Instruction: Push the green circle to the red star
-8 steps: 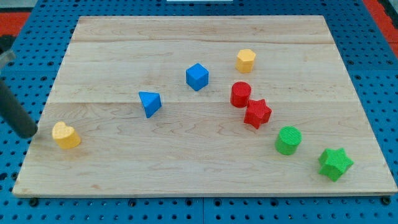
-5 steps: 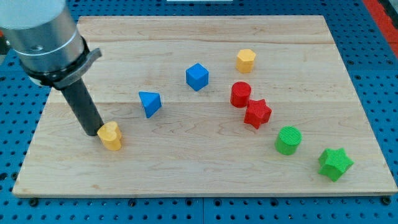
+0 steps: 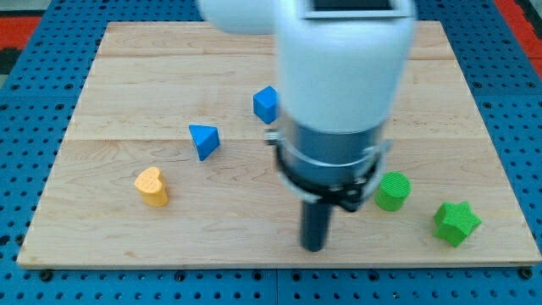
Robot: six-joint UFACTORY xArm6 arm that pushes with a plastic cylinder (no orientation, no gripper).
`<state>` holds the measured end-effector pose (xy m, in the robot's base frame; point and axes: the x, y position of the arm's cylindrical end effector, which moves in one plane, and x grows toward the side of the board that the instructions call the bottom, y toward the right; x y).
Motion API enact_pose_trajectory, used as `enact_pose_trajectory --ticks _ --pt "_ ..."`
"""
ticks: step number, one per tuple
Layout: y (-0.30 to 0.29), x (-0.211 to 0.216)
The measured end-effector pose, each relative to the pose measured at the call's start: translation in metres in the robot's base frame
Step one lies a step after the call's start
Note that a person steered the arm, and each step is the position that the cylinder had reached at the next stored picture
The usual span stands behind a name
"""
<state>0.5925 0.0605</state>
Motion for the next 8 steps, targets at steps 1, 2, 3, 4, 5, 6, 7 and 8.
enact_pose_trajectory --ticks 1,2,3,4,5,6,7,8 --pt "0.047 -0.019" --pt "0.055 -0.020" --pt "0.062 -0.024" --pt "0.073 -0.038" --pt "0.095 -0.047" --pt "0.116 -0.050" --pt "0.121 -0.066" --pt "0.121 -0.096"
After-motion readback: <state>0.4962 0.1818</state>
